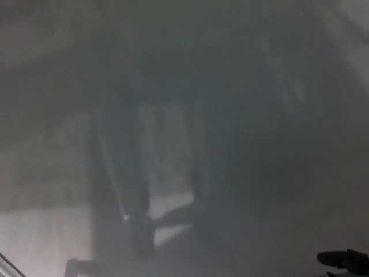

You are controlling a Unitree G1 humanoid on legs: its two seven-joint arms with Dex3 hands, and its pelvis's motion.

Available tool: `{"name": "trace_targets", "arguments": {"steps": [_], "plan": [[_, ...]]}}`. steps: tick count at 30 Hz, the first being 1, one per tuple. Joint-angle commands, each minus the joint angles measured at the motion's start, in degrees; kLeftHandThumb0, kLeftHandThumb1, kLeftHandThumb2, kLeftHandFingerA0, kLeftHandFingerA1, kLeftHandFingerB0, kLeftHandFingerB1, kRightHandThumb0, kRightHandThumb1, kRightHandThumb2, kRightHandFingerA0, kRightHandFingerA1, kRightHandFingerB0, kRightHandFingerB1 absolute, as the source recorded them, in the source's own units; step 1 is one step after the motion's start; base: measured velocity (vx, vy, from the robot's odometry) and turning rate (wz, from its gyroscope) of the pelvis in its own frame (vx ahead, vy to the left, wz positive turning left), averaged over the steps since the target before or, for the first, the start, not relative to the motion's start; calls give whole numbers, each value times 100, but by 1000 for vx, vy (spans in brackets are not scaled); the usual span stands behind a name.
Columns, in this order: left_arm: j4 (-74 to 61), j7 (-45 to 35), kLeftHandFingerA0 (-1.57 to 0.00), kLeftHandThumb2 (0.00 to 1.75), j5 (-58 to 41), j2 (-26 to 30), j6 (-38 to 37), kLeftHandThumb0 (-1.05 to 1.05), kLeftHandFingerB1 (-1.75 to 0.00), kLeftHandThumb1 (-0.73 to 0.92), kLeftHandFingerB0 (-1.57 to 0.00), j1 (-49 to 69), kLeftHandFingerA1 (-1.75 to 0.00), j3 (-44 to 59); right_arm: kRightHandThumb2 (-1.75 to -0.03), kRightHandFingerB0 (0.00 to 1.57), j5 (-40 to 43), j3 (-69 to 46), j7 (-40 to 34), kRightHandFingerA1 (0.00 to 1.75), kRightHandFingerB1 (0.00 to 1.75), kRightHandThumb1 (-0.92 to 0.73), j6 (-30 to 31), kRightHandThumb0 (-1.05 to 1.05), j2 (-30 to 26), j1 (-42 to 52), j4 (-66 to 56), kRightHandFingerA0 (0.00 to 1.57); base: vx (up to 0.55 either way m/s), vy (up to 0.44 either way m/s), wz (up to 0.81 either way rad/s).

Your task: A white board is being place on the right hand side and parallel to the robot and the robot uses its left hand to grab on the leftside of the whiteboard and drag the whiteboard from the right hand side to the left hand side

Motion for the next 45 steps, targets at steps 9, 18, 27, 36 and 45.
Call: {"name": "trace_targets", "arguments": {"steps": [9,18,27,36,45], "plan": [[1053,-752,-79,59,285,1209,-34,-5,-56,69,-74,-243,-76,-115,-89,60,31,0,-27,74,60,-52,124,-50,-65,-83,2,85,0,0,0],[1304,-678,-78,58,307,1479,267,-17,-58,61,-76,-297,-70,10,-90,59,10,7,31,74,61,-52,43,-50,-87,-105,22,84,0,0,0],[1268,-850,-82,59,283,1293,401,-13,-60,67,-72,-443,-72,110,-90,59,26,-10,11,74,61,-52,53,-49,-73,-111,23,84,0,0,0],[1193,-1004,0,69,164,1135,516,-18,-10,45,0,-470,-6,266,-60,65,-33,35,-65,65,46,-62,-8,-46,-74,-51,23,91,0,0,0],[988,-77,0,70,-311,500,43,-61,-18,37,0,542,0,1332,-89,59,7,13,-74,74,61,-51,27,-49,-28,50,52,84,0,0,0]]}}
